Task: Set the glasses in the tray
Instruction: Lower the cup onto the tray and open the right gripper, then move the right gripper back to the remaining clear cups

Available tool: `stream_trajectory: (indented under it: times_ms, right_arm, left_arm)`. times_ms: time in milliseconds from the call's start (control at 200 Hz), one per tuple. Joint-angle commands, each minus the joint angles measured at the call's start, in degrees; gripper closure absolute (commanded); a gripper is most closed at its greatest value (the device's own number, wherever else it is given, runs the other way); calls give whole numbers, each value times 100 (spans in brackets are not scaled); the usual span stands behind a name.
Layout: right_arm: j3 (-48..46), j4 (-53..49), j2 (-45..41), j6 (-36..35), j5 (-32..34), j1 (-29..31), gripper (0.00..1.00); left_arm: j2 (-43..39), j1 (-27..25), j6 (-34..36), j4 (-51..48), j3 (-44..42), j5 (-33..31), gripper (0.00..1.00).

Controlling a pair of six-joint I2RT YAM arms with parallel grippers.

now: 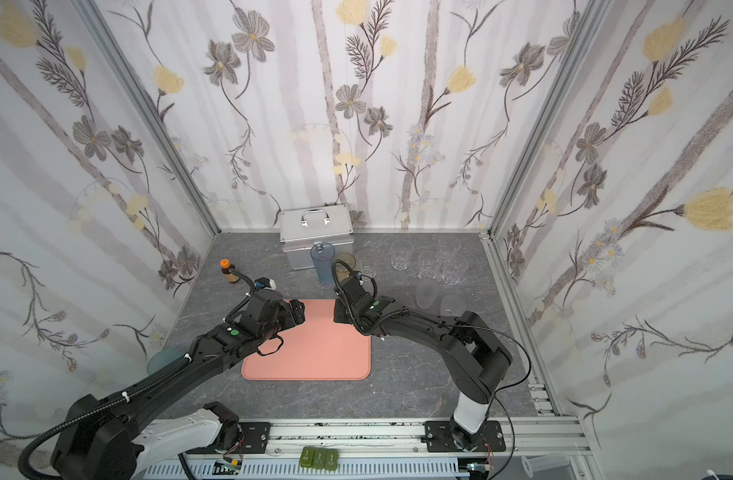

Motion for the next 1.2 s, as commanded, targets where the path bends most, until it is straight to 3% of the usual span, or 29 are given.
stream_trajectory:
  times_ms: [0, 150, 315, 465, 580, 730, 944, 1194]
  right_arm:
    - [-346, 769, -134, -169, 543, 15, 51]
    - [-1312, 1904, -622, -863, 743, -35, 50]
    - [-2394, 3027, -485, -1805, 1027, 37, 50]
    - [-3004, 3544, -640, -1730, 867, 89, 51]
    - [-3026, 3324, -767, -1590, 1181, 155, 51]
    - [-2905, 3216, -804, -1562, 1075, 157, 52]
    - [-2405, 2560, -989, -1792, 1183, 112, 51]
    - [-2097, 2357, -896, -1643, 1362, -35, 51]
  left_arm:
    - [349, 14, 237, 507, 80, -150, 12]
    - [579, 23, 427, 812, 43, -61, 12]
    - [748, 50, 581, 964, 102, 57, 12]
    - [881, 55, 471, 995, 90, -130, 12]
    - [1073, 56, 437, 991, 171, -353, 12]
    - [1291, 95, 657, 990, 285, -551, 12]
    - [1618, 291, 700, 999, 352, -525, 12]
    - [1389, 358, 950, 999, 387, -261, 12]
